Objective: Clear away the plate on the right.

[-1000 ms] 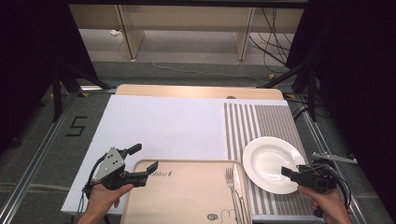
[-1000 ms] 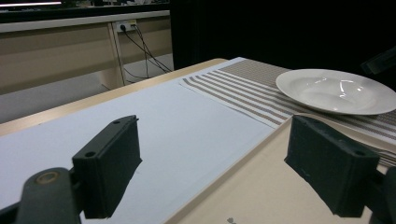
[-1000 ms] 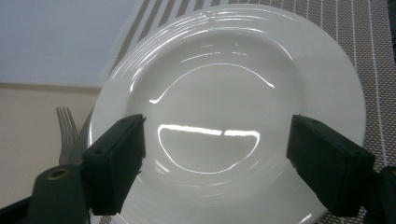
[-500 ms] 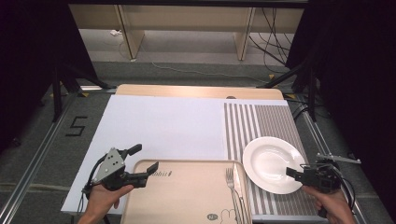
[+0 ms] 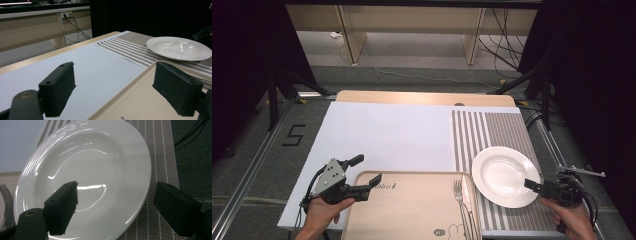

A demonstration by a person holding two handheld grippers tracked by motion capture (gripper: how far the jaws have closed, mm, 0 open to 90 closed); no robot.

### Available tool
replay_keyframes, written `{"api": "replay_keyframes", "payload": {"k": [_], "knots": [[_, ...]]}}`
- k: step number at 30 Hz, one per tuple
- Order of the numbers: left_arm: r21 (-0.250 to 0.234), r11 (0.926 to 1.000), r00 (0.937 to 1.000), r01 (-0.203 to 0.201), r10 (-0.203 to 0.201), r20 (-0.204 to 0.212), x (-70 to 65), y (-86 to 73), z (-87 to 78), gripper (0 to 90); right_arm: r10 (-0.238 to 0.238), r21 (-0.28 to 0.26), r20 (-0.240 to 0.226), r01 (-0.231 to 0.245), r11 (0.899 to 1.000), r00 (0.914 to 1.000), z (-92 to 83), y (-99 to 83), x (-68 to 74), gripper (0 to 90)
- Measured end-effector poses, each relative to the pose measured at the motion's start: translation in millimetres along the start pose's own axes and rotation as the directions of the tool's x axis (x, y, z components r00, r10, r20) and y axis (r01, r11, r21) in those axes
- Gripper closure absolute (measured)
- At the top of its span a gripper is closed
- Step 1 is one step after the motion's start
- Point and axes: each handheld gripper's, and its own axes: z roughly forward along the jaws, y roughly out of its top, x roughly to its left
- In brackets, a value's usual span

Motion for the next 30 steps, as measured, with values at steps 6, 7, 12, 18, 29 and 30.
{"api": "replay_keyframes", "payload": {"k": [6, 7, 12, 18, 29, 30], "knots": [[0.001, 1.0000, 1.0000, 0.001, -0.001, 0.001, 0.0, -0.1, 0.1, 16.9, 0.014, 0.014, -0.014, -0.014, 1.000, 0.9998, 5.1, -0.3, -7.5, 20.4], [0.002, 1.0000, 1.0000, 0.001, -0.001, 0.000, 0.0, -0.1, 0.1, 16.9, 0.018, 0.021, -0.038, -0.017, 1.000, 0.9991, 5.1, -0.4, -8.8, 20.4], [0.002, 1.0000, 1.0000, 0.000, 0.000, 0.000, -0.1, -0.1, 0.1, 16.9, 0.026, 0.037, -0.038, -0.025, 0.999, 0.9989, 11.2, -0.9, -11.2, 20.5], [0.000, 1.0000, 1.0000, -0.001, 0.001, 0.000, -0.1, 0.0, 0.0, 16.9, 0.044, 0.083, -0.065, -0.039, 0.996, 0.9969, 12.7, -0.8, -16.3, 21.3], [0.002, 1.0000, 1.0000, -0.002, 0.002, 0.000, 0.0, -0.1, 0.1, 16.9, 0.066, 0.087, -0.127, -0.055, 0.995, 0.9897, 18.1, -2.0, -17.6, 24.7], [0.003, 1.0000, 1.0000, -0.003, 0.003, 0.000, 0.0, -0.1, 0.0, 16.9, 0.065, 0.110, -0.110, -0.053, 0.993, 0.9918, 17.3, -1.2, -17.8, 25.2]]}}
